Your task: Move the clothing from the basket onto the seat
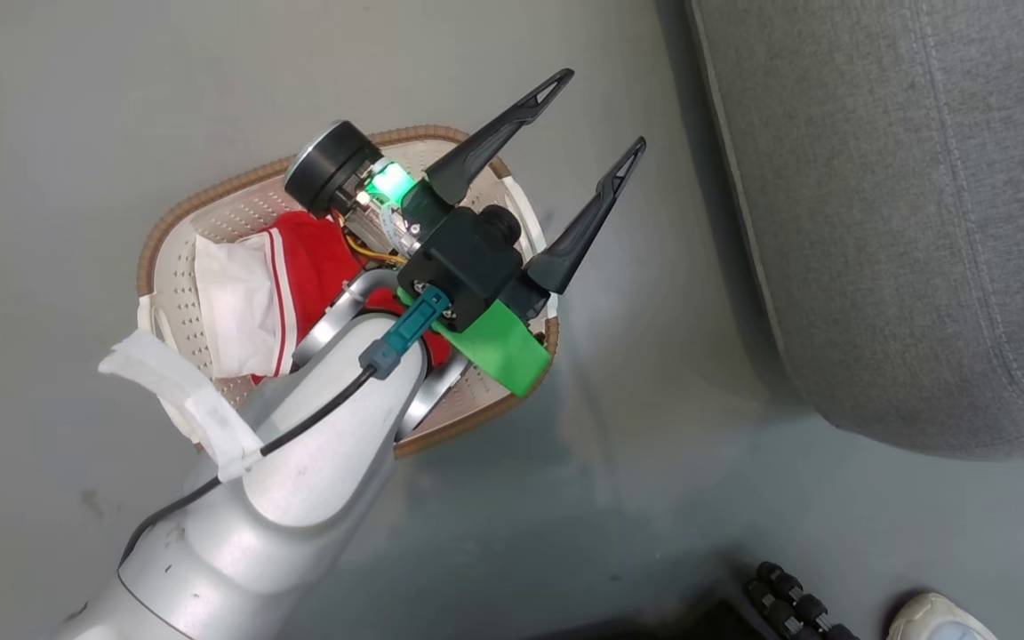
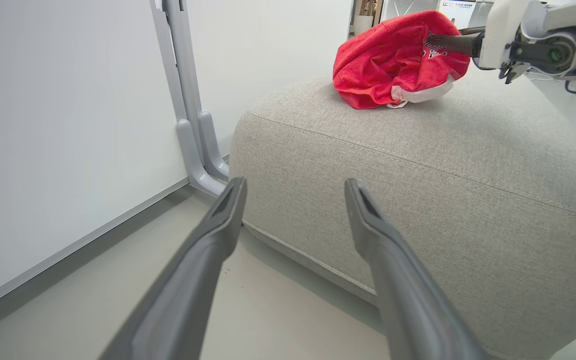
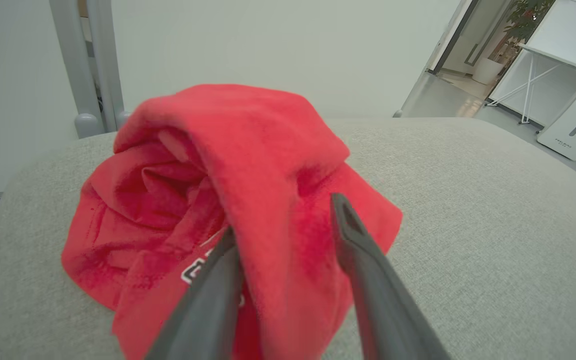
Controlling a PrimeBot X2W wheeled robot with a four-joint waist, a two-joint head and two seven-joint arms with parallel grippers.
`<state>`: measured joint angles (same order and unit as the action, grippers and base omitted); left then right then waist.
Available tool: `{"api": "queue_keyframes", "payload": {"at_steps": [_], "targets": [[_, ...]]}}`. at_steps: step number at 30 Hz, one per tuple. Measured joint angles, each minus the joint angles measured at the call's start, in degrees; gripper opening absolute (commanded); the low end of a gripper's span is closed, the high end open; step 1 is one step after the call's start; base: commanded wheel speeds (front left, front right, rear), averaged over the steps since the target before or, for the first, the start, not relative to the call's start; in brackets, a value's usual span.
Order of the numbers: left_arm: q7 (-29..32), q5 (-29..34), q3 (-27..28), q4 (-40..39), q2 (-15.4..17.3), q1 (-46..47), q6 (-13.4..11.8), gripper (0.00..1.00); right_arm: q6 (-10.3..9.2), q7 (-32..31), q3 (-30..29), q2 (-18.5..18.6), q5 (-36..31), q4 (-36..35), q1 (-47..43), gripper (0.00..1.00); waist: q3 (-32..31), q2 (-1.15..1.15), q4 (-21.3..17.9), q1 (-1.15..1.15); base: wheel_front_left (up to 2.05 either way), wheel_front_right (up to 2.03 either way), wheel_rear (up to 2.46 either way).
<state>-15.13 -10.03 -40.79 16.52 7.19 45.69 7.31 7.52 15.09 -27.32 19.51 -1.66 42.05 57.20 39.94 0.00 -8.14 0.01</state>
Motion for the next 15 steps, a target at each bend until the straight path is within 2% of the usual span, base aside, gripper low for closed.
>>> {"api": "queue_keyframes", "payload": {"at_steps": [7,15], "targets": [[0.0,-0.6,1.6,-0.2,-0.6,-3.1,-0.4,1.00,0.00,0.0,1.4,-1.9,1.9,-9.6,-9.2,1.00,-4.1,0.00,0.2,0.00,0.00,0.00,0.00],[0.0,-1.3,4.5,-0.3,-0.4,-9.2,-1.1,1.00,0.00,0.0,6.3,-5.9,3.3,-23.0,-20.9,1.00,-10.9,0.00,0.5,0.00,0.00,0.00,0.00]]}}
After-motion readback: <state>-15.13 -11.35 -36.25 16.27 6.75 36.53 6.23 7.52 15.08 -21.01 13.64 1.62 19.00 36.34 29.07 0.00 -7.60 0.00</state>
